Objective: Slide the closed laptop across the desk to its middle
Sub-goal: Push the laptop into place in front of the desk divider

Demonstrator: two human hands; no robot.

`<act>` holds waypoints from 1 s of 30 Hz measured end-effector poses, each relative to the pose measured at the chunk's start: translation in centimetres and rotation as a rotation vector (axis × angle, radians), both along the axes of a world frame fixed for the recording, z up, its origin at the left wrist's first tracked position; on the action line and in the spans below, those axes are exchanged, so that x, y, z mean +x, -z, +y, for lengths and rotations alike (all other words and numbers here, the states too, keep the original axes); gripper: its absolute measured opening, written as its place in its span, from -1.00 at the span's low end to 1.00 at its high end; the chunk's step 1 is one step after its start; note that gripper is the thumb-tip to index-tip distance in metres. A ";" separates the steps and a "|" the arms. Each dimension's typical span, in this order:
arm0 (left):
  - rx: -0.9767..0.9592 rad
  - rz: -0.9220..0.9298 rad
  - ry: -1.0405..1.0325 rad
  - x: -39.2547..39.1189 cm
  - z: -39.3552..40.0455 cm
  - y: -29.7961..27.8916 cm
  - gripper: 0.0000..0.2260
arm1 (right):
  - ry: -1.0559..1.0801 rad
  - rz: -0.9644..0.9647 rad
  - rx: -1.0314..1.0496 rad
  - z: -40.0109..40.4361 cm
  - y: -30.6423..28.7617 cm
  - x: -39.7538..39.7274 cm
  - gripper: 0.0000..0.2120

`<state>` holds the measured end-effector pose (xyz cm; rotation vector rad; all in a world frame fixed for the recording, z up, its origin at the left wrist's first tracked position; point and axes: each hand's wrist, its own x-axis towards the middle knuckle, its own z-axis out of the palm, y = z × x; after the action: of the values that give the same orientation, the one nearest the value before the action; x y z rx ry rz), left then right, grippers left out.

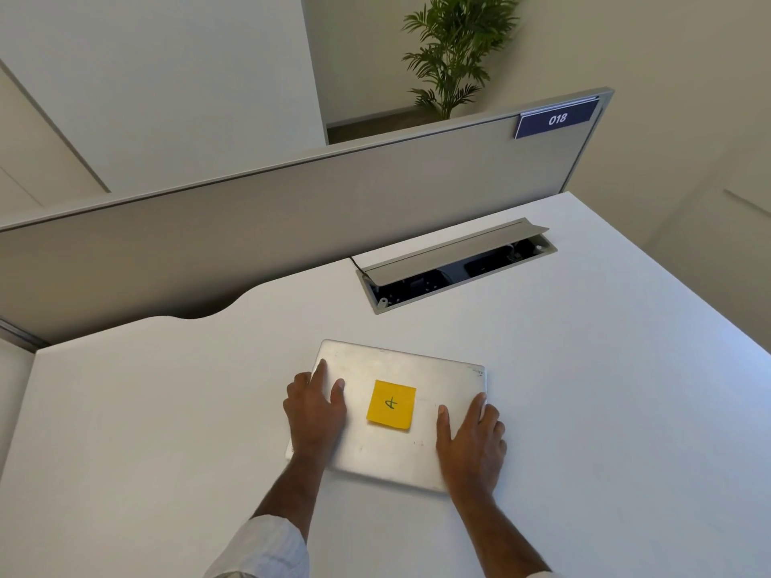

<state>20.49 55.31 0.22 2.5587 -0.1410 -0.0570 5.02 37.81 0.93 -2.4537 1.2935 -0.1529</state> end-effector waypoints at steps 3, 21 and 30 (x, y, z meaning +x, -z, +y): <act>0.042 -0.009 0.007 -0.3 0.1 0.2 -0.62 | 0.000 0.015 -0.004 0.0 0.0 0.0 -0.32; 0.239 -0.261 0.264 -1.5 1.5 0.3 -0.55 | -0.016 0.052 -0.101 1.1 -0.1 0.1 -0.25; 0.260 -0.151 0.202 -1.7 1.3 0.2 -0.50 | 0.012 0.062 -0.067 1.2 -0.4 0.2 -0.23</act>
<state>18.80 56.63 0.01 2.7980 -0.4785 0.0439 5.21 39.00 1.32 -2.5259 1.3503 -0.1265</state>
